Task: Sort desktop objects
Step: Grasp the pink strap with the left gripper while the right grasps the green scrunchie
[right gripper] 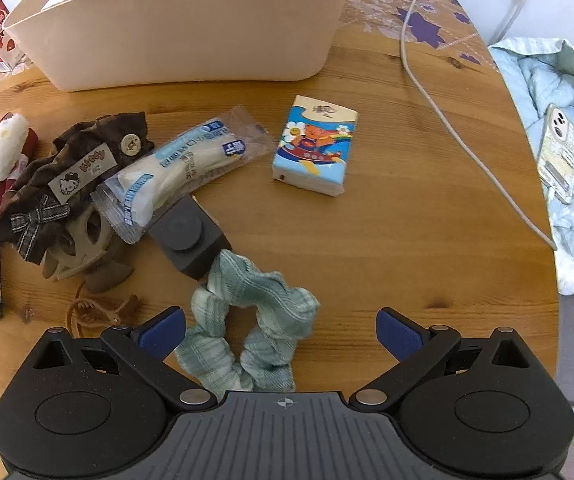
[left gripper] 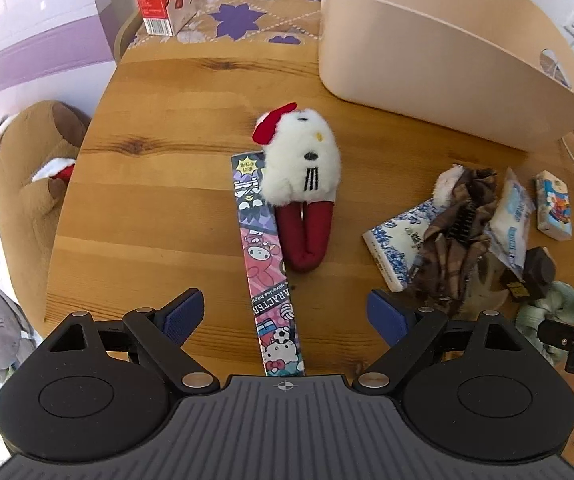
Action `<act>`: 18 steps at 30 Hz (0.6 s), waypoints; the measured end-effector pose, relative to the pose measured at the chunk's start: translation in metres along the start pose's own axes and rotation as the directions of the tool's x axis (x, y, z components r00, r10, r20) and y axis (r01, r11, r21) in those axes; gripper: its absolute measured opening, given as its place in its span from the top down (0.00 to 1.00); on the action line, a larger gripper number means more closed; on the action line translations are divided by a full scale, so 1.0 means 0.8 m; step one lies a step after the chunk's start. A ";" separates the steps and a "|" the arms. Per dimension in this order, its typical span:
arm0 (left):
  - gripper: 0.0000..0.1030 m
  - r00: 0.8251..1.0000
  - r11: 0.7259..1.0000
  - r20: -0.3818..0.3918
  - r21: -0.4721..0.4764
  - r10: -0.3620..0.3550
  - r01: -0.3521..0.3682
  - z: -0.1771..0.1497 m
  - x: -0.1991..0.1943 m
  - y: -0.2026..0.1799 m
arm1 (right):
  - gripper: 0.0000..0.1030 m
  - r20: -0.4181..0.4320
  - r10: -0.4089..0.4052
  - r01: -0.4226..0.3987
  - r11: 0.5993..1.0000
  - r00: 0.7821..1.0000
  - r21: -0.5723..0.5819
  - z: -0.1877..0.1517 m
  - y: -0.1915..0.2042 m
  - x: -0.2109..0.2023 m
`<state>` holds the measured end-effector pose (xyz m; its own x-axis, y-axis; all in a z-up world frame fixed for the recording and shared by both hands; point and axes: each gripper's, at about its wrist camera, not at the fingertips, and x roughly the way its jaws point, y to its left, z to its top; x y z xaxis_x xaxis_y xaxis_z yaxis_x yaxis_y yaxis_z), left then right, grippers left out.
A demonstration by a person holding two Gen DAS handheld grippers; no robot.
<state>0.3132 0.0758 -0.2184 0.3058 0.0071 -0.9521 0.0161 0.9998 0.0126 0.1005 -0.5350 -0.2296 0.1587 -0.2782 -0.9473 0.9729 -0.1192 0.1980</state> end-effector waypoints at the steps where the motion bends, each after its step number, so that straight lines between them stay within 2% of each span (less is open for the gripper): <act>1: 0.13 1.000 1.000 -0.003 0.000 0.000 0.000 -0.002 0.003 0.000 | 0.00 -0.006 -0.006 0.006 1.000 1.000 -0.002 0.001 0.002 0.003; 4: 0.13 1.000 1.000 -0.025 0.000 0.012 -0.012 -0.007 0.015 0.000 | 0.00 -0.024 -0.016 0.016 1.000 1.000 -0.008 -0.001 0.006 0.011; 8: 0.14 1.000 1.000 0.015 0.003 0.028 -0.028 -0.015 0.018 -0.002 | 0.03 -0.041 0.012 -0.011 1.000 0.999 0.011 -0.005 0.005 0.020; 11: 0.19 0.999 0.999 -0.007 0.008 0.035 -0.035 -0.017 0.026 0.000 | 0.05 -0.057 0.025 -0.024 0.999 0.998 0.026 -0.008 0.003 0.026; 12: 0.26 0.999 0.999 -0.015 0.004 0.032 -0.032 -0.018 0.029 0.001 | 0.08 -0.068 0.029 -0.027 0.999 0.997 0.035 -0.009 0.002 0.029; 13: 0.32 0.999 1.000 -0.023 -0.002 0.029 -0.029 -0.020 0.032 0.003 | 0.06 -0.073 0.030 -0.027 0.999 0.997 0.041 -0.009 0.001 0.033; 15: 0.34 0.999 0.999 -0.014 0.001 0.033 -0.033 -0.023 0.036 0.003 | 0.05 -0.057 0.024 -0.022 0.999 0.998 0.035 -0.010 -0.001 0.033; 18: 0.34 0.999 0.999 0.017 0.036 0.041 -0.041 -0.027 0.036 0.002 | 0.11 -0.025 0.029 -0.028 0.999 0.999 0.037 -0.011 -0.006 0.031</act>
<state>0.3012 0.0778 -0.2523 0.3224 0.0475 -0.9454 0.0373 0.9973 0.0629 0.1010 -0.5330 -0.2559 0.1911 -0.2580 -0.9471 0.9612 -0.1465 0.2339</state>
